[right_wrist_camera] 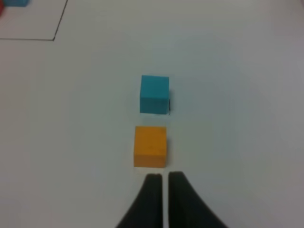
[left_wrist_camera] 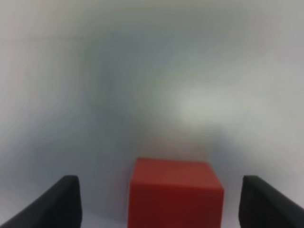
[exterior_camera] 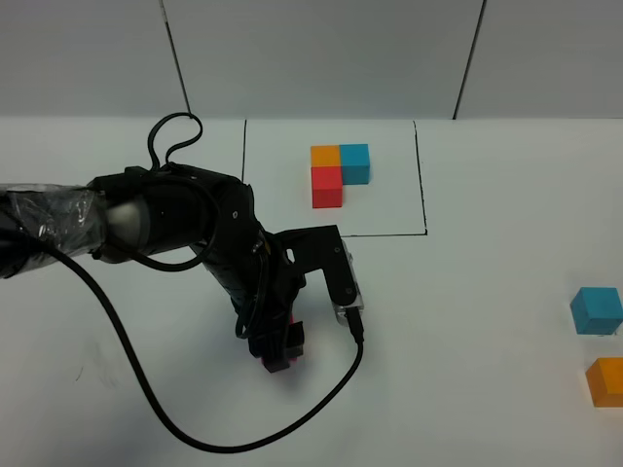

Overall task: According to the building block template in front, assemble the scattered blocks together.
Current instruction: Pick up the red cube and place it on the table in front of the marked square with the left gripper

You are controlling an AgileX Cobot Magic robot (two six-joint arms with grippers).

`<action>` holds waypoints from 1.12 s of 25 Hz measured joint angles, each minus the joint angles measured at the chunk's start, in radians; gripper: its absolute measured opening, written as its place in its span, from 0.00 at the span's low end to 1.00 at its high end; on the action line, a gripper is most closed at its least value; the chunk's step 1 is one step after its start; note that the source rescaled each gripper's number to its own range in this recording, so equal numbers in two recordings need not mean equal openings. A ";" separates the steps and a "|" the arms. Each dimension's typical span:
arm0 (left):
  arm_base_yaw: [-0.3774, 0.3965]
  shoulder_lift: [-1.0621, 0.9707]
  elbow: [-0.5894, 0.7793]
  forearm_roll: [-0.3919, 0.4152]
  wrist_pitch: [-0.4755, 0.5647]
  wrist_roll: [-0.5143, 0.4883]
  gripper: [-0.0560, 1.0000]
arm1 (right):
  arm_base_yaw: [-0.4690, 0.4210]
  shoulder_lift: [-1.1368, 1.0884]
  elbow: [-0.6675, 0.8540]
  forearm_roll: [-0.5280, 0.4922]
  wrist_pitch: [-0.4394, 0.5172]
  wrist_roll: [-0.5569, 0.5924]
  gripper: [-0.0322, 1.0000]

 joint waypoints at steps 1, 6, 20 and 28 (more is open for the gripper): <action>-0.005 -0.012 0.000 0.004 0.000 -0.007 0.82 | 0.000 0.000 0.000 0.000 0.000 0.000 0.03; -0.017 -0.085 0.000 0.027 0.022 -0.060 0.82 | 0.000 0.000 0.000 0.000 0.000 0.000 0.03; -0.018 -0.237 0.000 0.053 0.134 -0.222 0.08 | 0.000 0.000 0.000 0.000 0.000 -0.001 0.03; -0.018 -0.237 0.000 0.269 0.137 -0.876 0.06 | 0.000 0.000 0.000 0.000 0.000 -0.001 0.03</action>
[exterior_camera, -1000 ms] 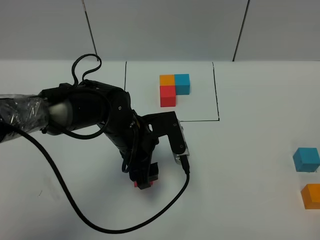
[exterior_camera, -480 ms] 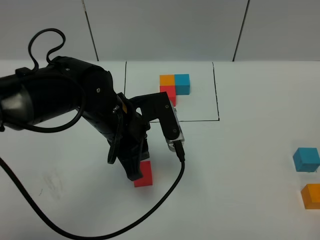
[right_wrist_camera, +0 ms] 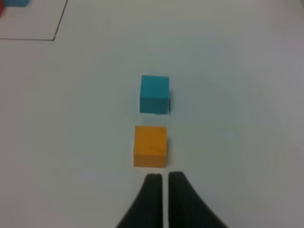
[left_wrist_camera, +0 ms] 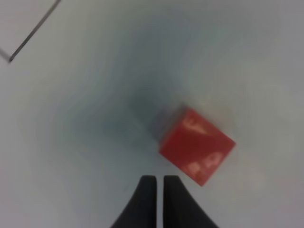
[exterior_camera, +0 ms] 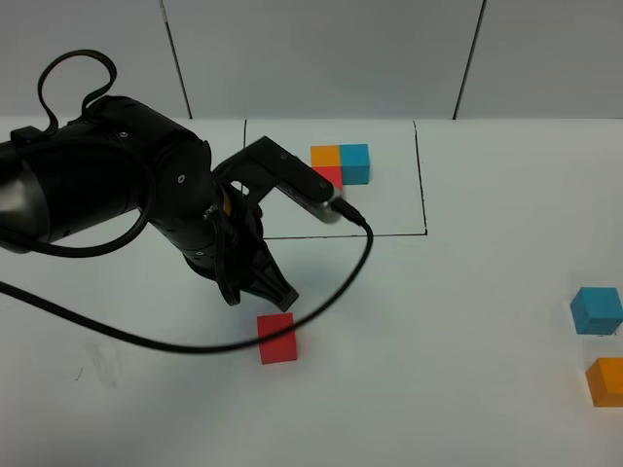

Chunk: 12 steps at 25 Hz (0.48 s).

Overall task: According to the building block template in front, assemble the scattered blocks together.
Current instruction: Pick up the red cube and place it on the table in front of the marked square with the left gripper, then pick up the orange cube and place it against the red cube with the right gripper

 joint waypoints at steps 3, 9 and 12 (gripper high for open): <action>0.000 0.000 0.000 0.130 0.003 -0.337 0.06 | 0.000 0.000 0.000 0.000 0.000 0.000 0.03; 0.011 0.000 0.000 0.232 0.032 -0.457 0.06 | 0.000 0.000 0.000 0.000 0.000 0.000 0.03; 0.049 0.000 0.000 0.233 0.054 -0.433 0.06 | 0.000 0.000 0.000 0.000 0.000 0.000 0.03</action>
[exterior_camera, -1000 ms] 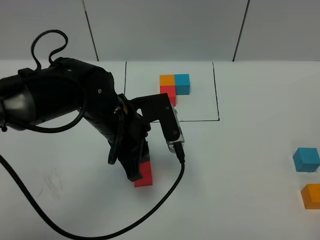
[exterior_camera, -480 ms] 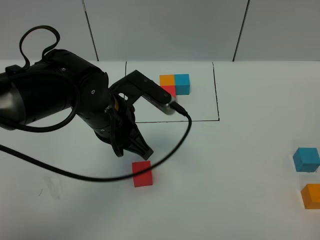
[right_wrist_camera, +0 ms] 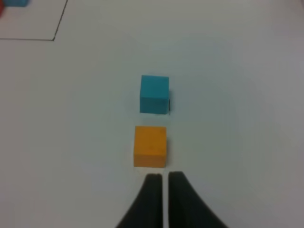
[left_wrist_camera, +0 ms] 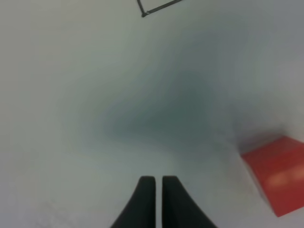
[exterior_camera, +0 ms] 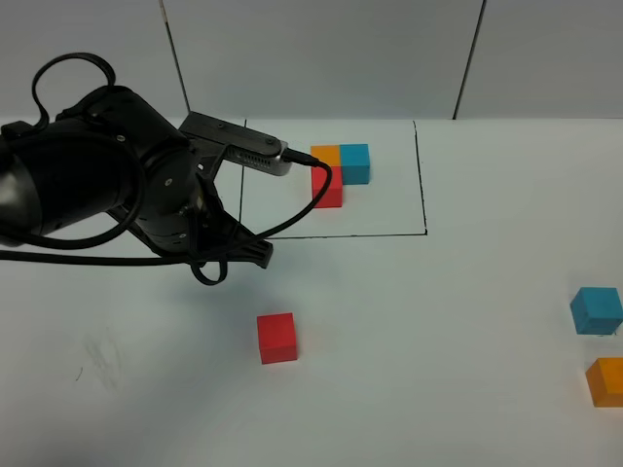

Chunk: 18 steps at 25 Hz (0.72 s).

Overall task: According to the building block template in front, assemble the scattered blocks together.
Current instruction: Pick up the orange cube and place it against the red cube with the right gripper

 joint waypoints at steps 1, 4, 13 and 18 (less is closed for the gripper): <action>0.013 -0.002 0.000 0.003 0.004 0.006 0.06 | 0.000 0.000 0.000 0.000 0.000 0.000 0.03; 0.059 -0.017 0.000 0.006 0.017 0.031 0.06 | 0.000 0.000 0.000 0.000 0.000 0.001 0.03; 0.228 -0.109 0.000 0.010 0.128 0.121 0.06 | 0.000 0.000 0.000 0.000 0.000 0.000 0.03; 0.310 -0.162 0.031 0.011 0.157 0.151 0.06 | 0.000 0.000 0.000 0.000 0.000 0.000 0.03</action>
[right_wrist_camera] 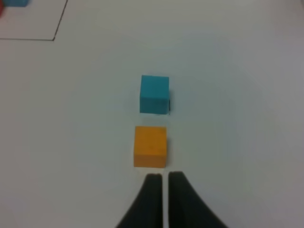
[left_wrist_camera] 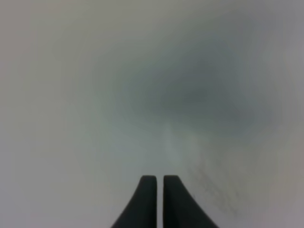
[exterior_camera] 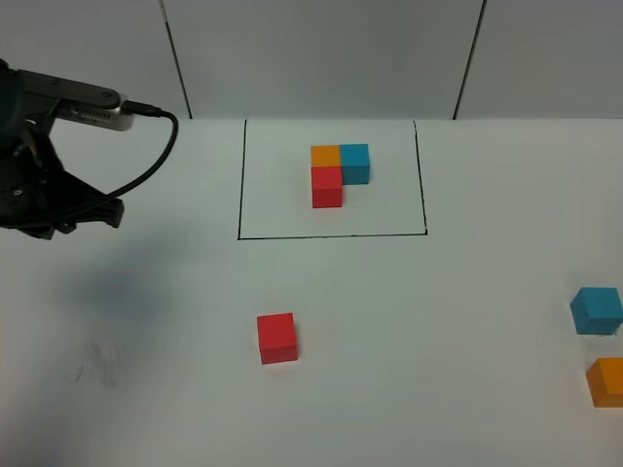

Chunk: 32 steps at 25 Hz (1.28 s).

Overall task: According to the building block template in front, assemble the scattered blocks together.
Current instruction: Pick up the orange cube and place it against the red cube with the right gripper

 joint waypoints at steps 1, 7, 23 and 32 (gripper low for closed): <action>0.018 -0.017 0.019 0.000 -0.001 0.004 0.06 | 0.000 0.000 0.000 0.000 0.000 0.000 0.03; 0.134 -0.123 0.133 0.000 -0.004 0.021 0.06 | 0.000 0.000 0.000 0.000 0.000 0.000 0.03; 0.284 -0.595 0.555 -0.117 0.013 0.045 0.05 | 0.000 0.000 0.000 0.000 0.000 0.000 0.03; 0.284 -0.826 0.693 -0.194 0.099 0.047 0.05 | 0.000 0.000 0.000 0.000 0.000 0.000 0.03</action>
